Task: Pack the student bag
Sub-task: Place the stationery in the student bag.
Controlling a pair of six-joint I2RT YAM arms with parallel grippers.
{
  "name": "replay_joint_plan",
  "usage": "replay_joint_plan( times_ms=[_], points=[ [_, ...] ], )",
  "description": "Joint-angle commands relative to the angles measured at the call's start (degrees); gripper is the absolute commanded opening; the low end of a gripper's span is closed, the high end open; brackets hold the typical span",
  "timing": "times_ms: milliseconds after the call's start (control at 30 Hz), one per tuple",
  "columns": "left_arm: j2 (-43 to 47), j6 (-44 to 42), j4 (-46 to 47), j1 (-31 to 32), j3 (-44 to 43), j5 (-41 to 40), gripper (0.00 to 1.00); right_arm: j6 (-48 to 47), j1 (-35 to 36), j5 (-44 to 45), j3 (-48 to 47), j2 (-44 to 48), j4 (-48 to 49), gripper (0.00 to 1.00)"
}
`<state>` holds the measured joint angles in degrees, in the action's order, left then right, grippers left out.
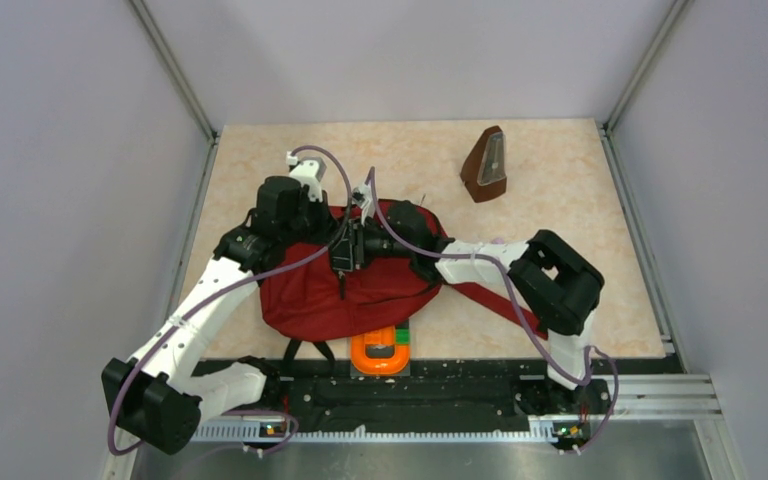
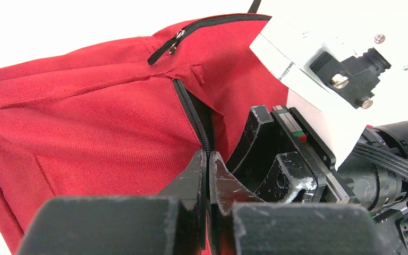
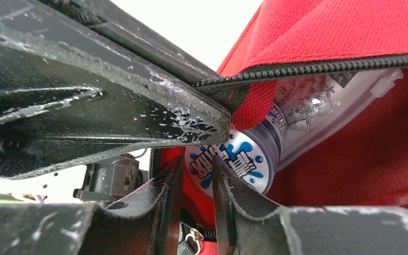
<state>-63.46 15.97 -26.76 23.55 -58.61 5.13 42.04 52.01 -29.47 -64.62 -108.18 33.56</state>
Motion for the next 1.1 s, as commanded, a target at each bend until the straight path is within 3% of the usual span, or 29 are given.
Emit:
replay_joint_plan(
  times_ms=[0,167,333,467,700,900,1067],
  points=[
    [3.1,0.16,8.37,0.27,-1.33,1.95,0.0,0.37,2.13,-2.04,-0.75,0.53,2.27,0.27],
    [3.08,0.12,8.3,0.27,-1.33,1.87,0.0,-5.9,1.85,5.61,0.18,4.9,-6.37,0.34],
    [3.26,0.03,8.23,0.27,-1.32,1.52,0.0,-7.21,-1.21,8.69,4.97,11.46,-6.89,0.44],
    [3.26,0.03,8.22,0.27,-1.35,1.37,0.0,-15.02,-1.69,11.69,5.91,18.13,-13.72,0.68],
    [2.99,-0.06,8.22,0.27,-1.26,0.72,0.0,-20.5,-2.55,31.92,7.35,29.59,-28.81,0.89],
    [3.42,0.11,8.38,0.27,-1.16,0.61,0.0,-19.18,-12.57,33.11,8.66,36.47,-45.63,0.95],
    [3.48,0.29,8.4,0.21,-1.32,1.4,0.0,-18.86,-22.44,45.66,11.6,41.13,-59.9,0.99]
  ],
)
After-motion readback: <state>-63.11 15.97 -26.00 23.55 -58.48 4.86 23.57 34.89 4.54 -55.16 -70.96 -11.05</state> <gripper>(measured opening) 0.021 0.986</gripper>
